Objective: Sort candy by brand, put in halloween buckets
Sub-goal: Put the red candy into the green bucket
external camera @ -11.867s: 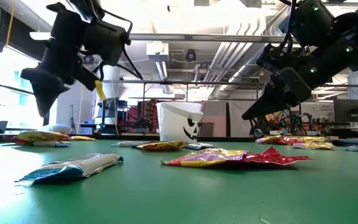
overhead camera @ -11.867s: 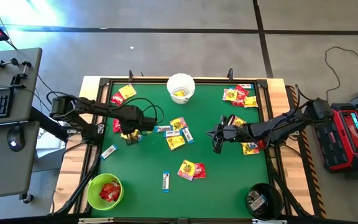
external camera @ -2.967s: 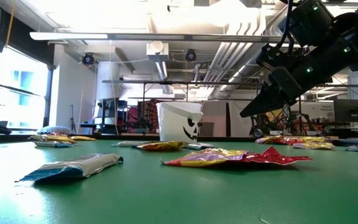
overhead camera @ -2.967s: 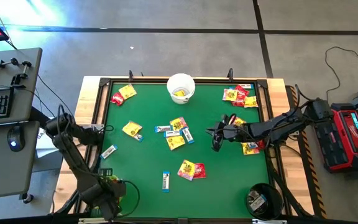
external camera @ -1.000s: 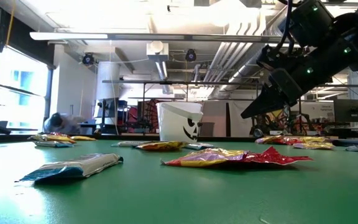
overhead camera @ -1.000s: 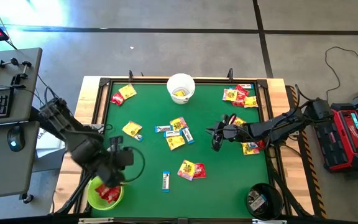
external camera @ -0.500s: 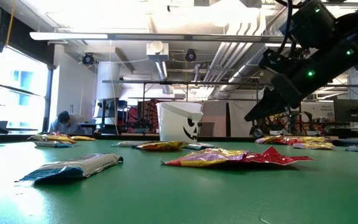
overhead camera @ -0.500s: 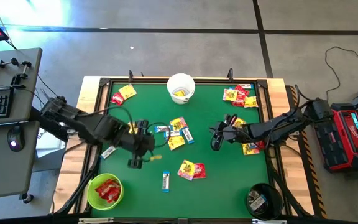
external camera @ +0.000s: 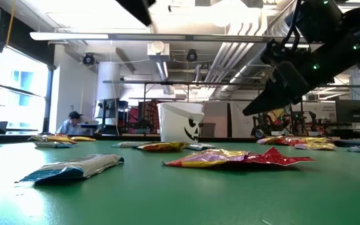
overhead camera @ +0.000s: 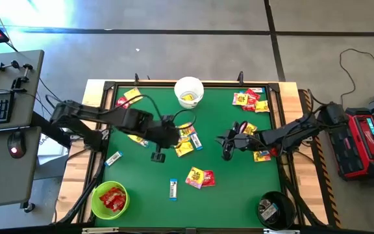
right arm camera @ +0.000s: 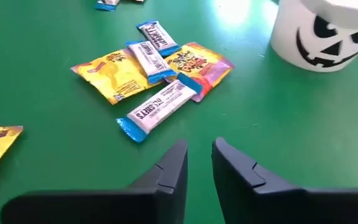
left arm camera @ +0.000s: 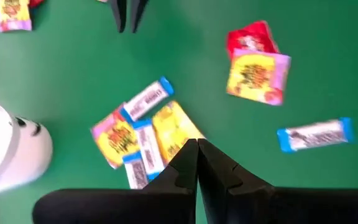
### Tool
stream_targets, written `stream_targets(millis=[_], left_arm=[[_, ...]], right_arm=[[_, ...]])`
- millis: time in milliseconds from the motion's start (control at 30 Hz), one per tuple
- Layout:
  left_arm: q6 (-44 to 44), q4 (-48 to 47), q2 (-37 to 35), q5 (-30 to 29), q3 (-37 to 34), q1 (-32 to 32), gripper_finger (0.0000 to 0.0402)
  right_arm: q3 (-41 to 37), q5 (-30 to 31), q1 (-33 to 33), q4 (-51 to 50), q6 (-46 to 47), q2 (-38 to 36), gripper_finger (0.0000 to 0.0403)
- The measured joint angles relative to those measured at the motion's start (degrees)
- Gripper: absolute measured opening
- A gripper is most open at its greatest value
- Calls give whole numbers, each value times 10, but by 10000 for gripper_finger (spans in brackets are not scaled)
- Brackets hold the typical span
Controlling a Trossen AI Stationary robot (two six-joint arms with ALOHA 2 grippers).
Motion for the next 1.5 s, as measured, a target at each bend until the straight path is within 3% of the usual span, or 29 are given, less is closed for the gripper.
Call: stream_targets(millis=[100,267,533,700,933,1167,1500], left_arm=[[25,63,16,11,-24,24,0],[36,235,16,89,-135,59,0],[30,473,13,92,-278,68,0],[15,623,13,92,-345,68,0],[0,813,13,92,-417,67,0],[-5,842,13,92,-429,66,0],[-9,842,13,91,-429,48,0]], right_arm=[[0,34,0,-14,-10,-16,96],[0,88,-19,-81,-7,-79,143],[0,109,-126,-266,32,-184,184],[0,81,-212,-344,32,-191,186],[0,33,-323,-365,12,-156,186],[0,1,-406,-323,-25,-97,186],[2,-11,-463,-249,-30,5,185]])
